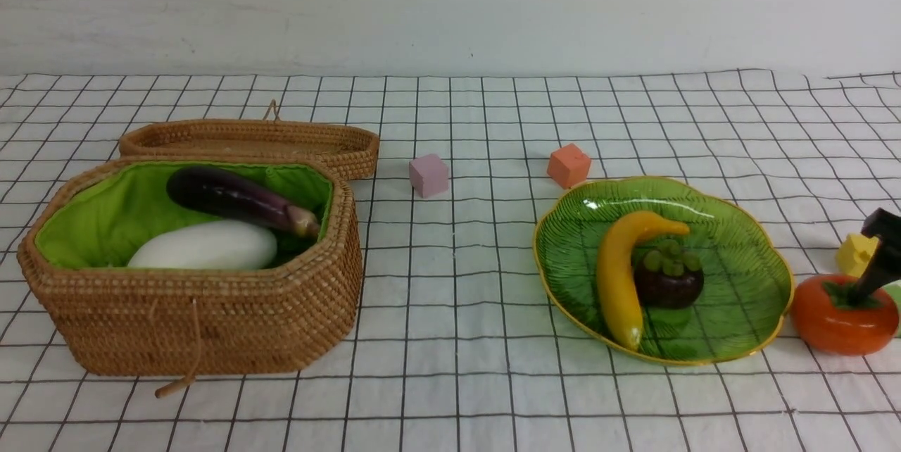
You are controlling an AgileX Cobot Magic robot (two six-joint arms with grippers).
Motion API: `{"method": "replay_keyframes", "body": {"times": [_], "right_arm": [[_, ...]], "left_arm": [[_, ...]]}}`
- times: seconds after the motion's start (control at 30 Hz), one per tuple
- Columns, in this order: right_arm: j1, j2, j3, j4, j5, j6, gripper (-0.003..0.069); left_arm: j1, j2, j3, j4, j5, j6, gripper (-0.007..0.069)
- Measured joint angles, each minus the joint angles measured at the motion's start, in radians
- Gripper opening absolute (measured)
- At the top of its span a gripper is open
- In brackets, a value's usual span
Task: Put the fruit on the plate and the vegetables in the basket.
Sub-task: Grab a tomato with your right arm and place it on the plate on the right.
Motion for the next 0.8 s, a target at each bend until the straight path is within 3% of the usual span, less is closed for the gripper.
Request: {"method": "replay_keyframes", "body": {"times": [0.33, 0.8], "right_arm": [[0.000, 0.027, -0.005, 0.152, -0.020, -0.078, 0.0573], [0.002, 0.035, -0.005, 0.187, -0.045, -0.102, 0.0549]], "left_arm": [[0.000, 0.000, 0.000, -0.004, 0.000, 0.001, 0.0062], [0.000, 0.000, 0.000, -0.008, -0.002, 0.001, 0.0062]]}}
